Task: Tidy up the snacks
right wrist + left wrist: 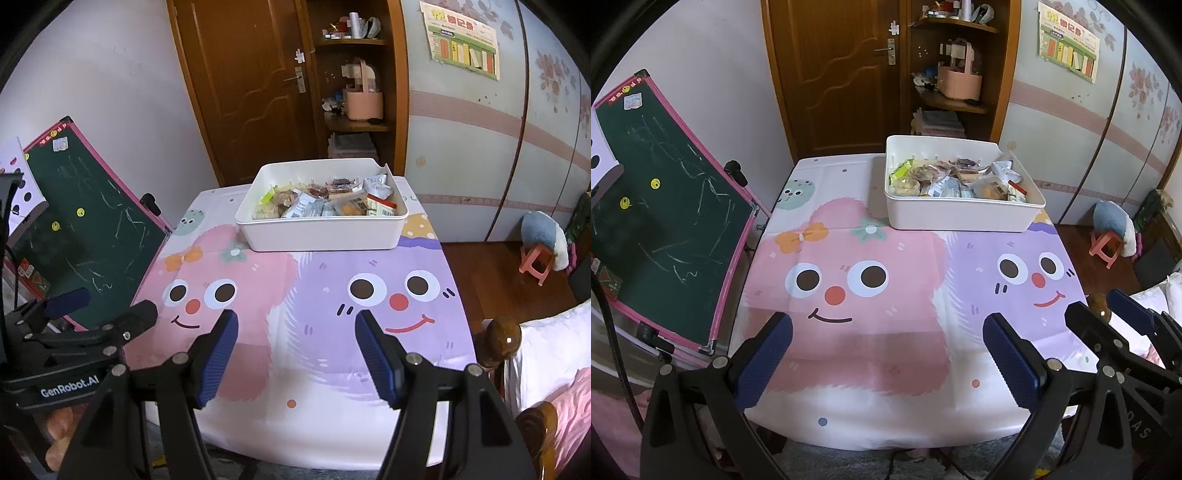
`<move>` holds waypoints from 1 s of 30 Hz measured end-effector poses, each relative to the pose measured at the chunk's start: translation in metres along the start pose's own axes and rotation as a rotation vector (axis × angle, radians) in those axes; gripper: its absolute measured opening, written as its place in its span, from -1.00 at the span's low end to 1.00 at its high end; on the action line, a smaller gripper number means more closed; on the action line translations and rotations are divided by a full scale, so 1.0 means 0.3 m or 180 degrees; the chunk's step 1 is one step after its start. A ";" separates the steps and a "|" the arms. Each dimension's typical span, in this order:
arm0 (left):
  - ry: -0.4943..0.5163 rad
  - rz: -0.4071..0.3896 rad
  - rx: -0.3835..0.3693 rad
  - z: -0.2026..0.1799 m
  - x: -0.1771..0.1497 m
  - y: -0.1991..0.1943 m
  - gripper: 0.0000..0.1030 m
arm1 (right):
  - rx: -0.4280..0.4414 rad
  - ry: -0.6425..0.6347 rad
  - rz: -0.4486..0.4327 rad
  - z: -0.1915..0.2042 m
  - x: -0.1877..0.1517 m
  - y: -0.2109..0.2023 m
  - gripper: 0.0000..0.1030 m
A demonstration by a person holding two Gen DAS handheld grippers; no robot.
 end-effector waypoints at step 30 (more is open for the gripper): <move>0.0012 0.0013 -0.0046 0.002 -0.007 0.001 0.99 | -0.0061 0.0006 -0.0003 -0.013 -0.021 0.008 0.29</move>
Point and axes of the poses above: each gripper's, at about its wrist camera, not at the fingertips, and y roughly the way its jaws point, z to its left, x to its top, the point moved 1 cm from there along y, roughly the way its jaws point, and after that the axes turned 11 degrees about x, right-handed, at the moved point
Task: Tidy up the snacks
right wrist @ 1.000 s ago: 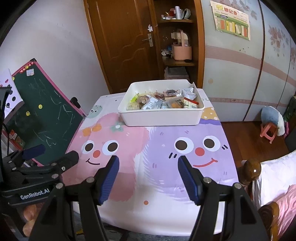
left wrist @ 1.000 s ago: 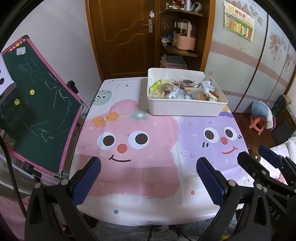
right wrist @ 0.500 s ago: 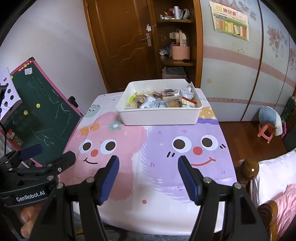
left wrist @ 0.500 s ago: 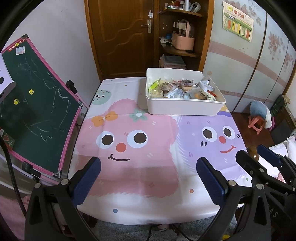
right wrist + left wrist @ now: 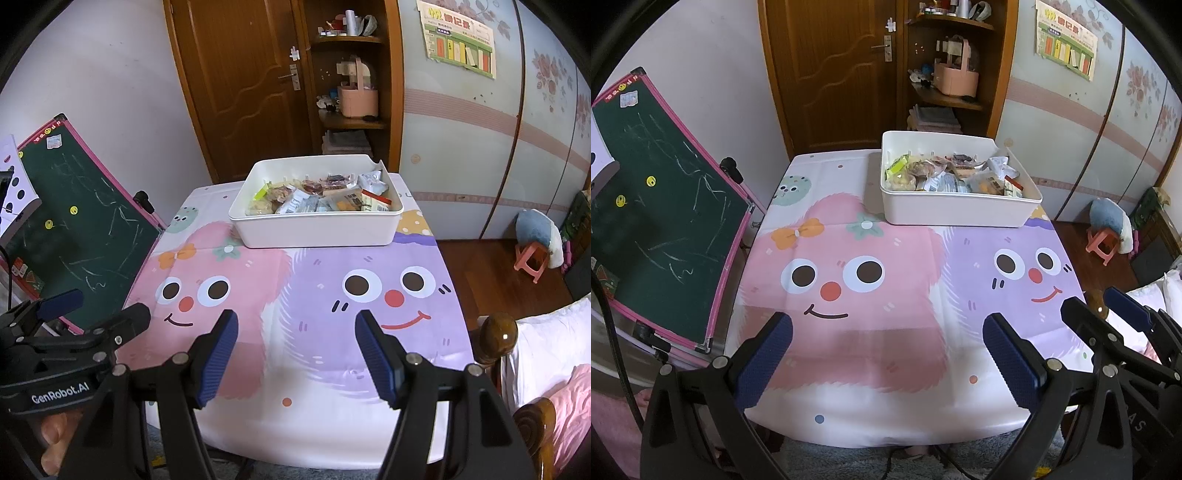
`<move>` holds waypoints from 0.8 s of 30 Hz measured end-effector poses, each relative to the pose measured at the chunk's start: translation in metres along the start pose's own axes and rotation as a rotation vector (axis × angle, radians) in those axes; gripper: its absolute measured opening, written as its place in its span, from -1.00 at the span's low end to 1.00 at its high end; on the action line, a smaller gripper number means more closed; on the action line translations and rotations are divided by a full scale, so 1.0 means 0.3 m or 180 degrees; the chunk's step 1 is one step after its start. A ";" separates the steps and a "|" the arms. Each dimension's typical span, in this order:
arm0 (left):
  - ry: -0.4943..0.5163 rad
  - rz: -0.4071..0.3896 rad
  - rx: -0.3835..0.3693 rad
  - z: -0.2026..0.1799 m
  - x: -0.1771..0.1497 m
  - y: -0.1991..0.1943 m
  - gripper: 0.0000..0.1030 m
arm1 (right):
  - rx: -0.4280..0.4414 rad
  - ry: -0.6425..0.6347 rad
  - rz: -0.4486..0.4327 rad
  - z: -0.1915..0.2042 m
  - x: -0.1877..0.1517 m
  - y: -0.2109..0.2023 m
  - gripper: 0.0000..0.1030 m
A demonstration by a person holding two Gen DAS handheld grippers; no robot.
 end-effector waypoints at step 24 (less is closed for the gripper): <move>0.0035 0.0020 0.0027 0.000 -0.019 0.013 0.99 | -0.0007 0.0029 0.0033 -0.007 -0.008 0.018 0.29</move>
Point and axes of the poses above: each gripper's, at about its wrist camera, not at the fingertips, and y roughly the way its jaws point, z to its left, x to its top, the point moved 1 cm from there along y, roughly the way its jaws point, and after that the axes turned 11 degrees about x, right-handed, at the moved point
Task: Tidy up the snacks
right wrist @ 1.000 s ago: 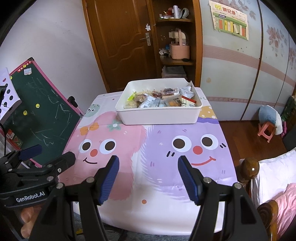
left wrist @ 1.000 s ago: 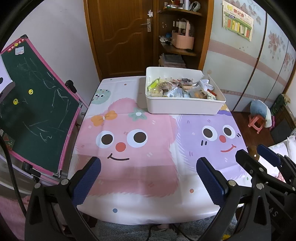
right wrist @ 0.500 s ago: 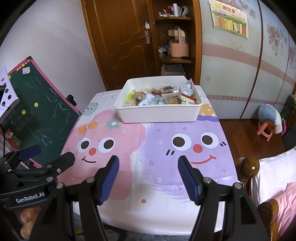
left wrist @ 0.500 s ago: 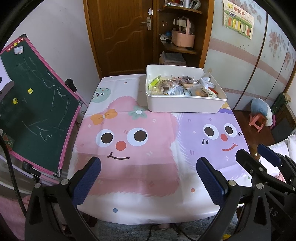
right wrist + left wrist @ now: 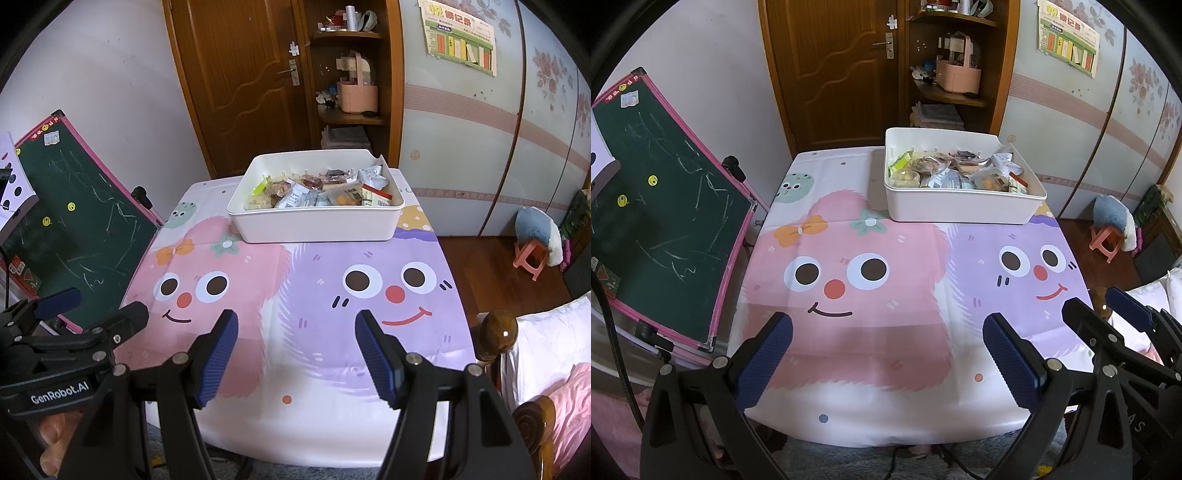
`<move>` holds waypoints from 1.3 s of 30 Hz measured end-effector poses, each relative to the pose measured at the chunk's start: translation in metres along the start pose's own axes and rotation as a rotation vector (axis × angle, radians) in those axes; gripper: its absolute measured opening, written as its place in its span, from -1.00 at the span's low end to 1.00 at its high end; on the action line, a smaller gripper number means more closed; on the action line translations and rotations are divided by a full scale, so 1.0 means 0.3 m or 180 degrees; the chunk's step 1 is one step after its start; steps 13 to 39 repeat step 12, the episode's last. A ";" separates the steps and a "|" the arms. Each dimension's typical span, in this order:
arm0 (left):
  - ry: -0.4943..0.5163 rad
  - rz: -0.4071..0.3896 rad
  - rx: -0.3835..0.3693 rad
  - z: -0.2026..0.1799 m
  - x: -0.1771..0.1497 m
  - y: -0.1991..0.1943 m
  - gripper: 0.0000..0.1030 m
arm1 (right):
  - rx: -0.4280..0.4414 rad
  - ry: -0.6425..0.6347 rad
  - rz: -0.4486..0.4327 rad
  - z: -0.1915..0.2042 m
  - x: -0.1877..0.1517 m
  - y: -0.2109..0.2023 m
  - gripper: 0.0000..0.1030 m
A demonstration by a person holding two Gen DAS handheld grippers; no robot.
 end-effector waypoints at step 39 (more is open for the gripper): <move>0.0016 0.0013 0.0011 0.004 -0.002 0.008 0.99 | -0.0024 0.0019 0.0039 0.000 -0.015 0.014 0.29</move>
Point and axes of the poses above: each gripper's, at about its wrist camera, not at the fingertips, and y roughly the way its jaws point, z to its left, x to its top, the point moved 1 cm from there along y, roughly the way its jaws point, and after that the axes turned 11 degrees about x, right-handed, at the moved point
